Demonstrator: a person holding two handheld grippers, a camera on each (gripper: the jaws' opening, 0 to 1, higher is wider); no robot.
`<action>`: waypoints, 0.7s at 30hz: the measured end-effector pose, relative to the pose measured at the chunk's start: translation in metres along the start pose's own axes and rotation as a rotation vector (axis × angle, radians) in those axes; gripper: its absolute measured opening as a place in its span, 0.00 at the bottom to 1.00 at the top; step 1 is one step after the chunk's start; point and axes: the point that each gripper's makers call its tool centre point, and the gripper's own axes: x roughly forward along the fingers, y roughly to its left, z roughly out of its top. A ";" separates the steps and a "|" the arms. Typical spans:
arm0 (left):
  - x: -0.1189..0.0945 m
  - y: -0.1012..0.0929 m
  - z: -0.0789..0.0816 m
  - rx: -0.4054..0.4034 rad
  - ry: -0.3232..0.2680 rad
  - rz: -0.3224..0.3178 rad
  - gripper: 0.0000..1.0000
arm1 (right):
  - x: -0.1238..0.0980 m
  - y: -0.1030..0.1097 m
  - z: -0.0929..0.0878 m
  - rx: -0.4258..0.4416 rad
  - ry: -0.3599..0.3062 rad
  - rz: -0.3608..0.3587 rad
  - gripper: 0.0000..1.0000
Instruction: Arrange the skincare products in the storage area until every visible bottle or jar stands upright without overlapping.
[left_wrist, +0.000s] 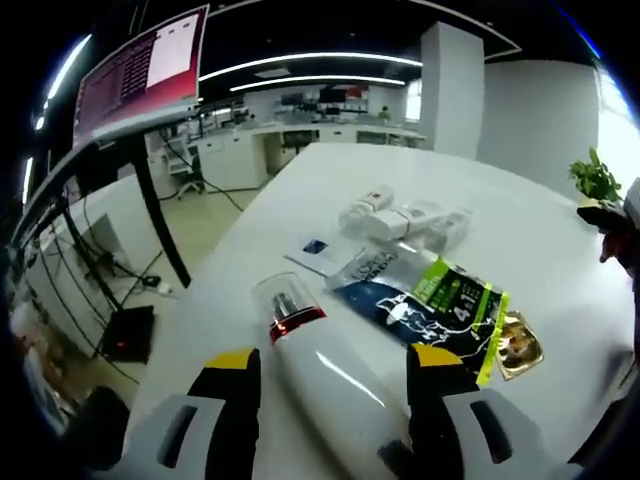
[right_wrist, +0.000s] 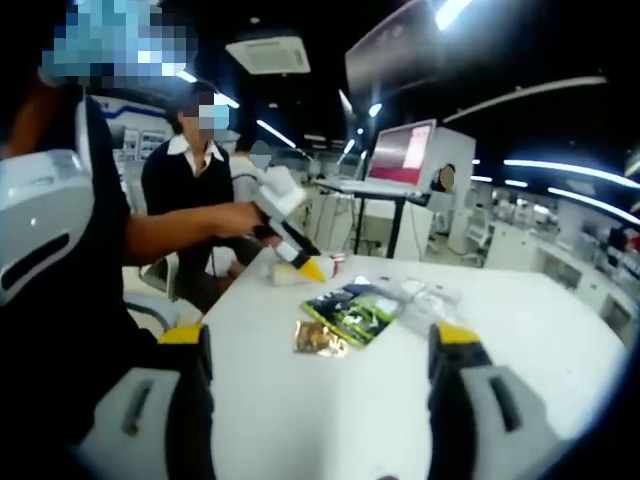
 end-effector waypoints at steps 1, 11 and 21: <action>0.001 0.000 0.000 -0.002 0.002 -0.002 0.58 | 0.001 0.000 0.000 0.002 -0.002 0.002 0.90; 0.008 -0.001 0.001 0.005 0.052 -0.008 0.47 | 0.005 -0.002 -0.006 0.014 -0.001 0.011 0.89; 0.014 -0.002 -0.002 0.045 0.102 -0.006 0.43 | 0.009 -0.001 -0.009 0.018 0.007 0.024 0.89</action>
